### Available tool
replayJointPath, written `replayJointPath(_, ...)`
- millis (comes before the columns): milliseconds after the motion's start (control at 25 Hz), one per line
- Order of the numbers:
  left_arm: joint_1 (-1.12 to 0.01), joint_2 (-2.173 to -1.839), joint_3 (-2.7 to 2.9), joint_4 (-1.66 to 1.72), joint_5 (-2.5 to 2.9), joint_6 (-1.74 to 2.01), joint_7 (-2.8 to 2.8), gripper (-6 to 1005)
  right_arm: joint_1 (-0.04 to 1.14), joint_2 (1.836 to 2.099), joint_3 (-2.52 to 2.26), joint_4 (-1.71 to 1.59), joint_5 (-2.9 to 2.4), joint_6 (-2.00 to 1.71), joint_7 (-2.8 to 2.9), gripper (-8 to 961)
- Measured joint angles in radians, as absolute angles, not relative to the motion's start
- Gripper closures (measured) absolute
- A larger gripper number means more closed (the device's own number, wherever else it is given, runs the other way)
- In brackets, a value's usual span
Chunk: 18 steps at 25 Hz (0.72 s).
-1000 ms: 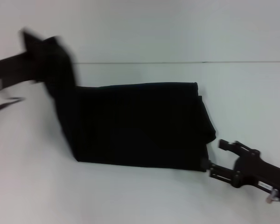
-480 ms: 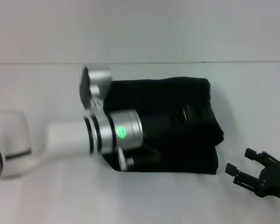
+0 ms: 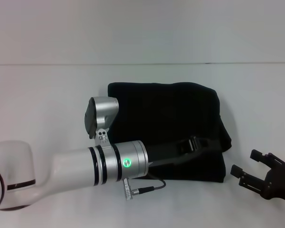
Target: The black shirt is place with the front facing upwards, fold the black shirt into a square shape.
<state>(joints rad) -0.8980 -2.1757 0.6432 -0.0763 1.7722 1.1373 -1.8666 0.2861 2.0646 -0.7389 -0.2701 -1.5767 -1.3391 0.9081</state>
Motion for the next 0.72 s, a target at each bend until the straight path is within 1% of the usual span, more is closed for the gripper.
replayJointPath(120, -0.904, -2.176, 0.634, -0.098, 1.772, 1.162, -1.802, 954, 0.286, 2.065, -0.736, -0.27, -1.574, -1.337, 0.908, 50)
replayJointPath(360, -0.88, -2.177, 0.627, -0.093, 1.771, 1.192, -1.755, 869, 0.283, 2.065, -0.708, -0.27, -1.572, -1.332, 0.908, 51)
replayJointPath(560, -0.805, -2.176, 0.648, 0.022, 1.777, 1.319, -1.737, 689, 0.281, 2.065, -0.675, -0.27, -1.572, -1.334, 0.926, 51)
replayJointPath(640, -0.761, -2.173, 0.675, 0.105, 1.782, 1.394, -1.716, 614, 0.285, 2.061, -0.674, -0.27, -1.575, -1.338, 0.956, 51)
replayJointPath(720, -0.688, -2.171, 0.698, 0.224, 1.782, 1.465, -1.699, 540, 0.292, 2.058, -0.68, -0.27, -1.58, -1.352, 0.98, 51)
